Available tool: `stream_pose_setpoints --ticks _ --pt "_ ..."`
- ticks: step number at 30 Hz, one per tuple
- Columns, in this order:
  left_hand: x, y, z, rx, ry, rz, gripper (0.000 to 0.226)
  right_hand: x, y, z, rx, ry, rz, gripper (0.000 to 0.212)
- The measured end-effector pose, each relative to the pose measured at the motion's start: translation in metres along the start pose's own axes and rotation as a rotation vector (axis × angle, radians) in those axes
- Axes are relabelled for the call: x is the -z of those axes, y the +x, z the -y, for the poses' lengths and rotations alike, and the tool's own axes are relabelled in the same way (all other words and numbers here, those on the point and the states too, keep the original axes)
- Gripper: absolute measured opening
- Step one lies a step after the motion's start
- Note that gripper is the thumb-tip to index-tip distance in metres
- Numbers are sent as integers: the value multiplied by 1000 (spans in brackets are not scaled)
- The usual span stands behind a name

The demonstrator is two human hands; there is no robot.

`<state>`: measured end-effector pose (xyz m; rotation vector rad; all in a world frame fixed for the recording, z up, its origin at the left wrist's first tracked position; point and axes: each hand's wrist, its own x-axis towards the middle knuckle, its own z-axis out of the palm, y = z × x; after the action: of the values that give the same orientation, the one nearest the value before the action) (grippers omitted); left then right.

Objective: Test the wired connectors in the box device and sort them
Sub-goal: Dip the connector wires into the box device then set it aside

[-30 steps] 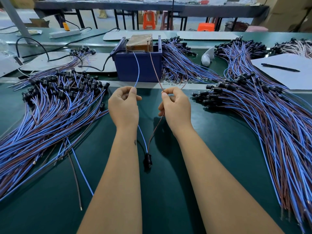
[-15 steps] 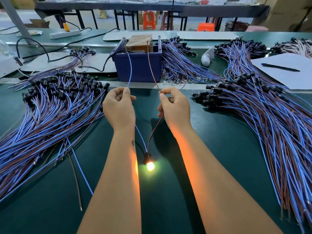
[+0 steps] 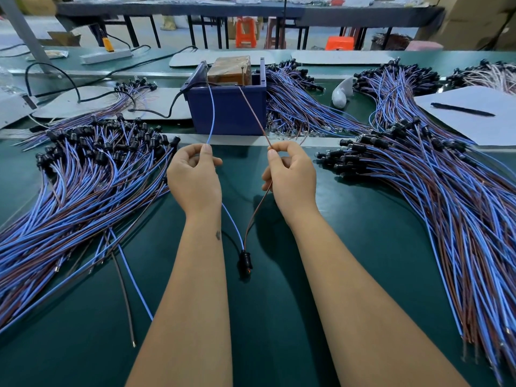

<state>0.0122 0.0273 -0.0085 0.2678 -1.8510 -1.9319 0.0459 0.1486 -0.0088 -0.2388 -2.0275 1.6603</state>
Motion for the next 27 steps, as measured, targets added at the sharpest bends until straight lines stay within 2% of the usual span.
stream_pose_setpoints --ticks 27 --pt "1 2 3 -5 -37 0 13 3 -1 2 -18 19 -50 20"
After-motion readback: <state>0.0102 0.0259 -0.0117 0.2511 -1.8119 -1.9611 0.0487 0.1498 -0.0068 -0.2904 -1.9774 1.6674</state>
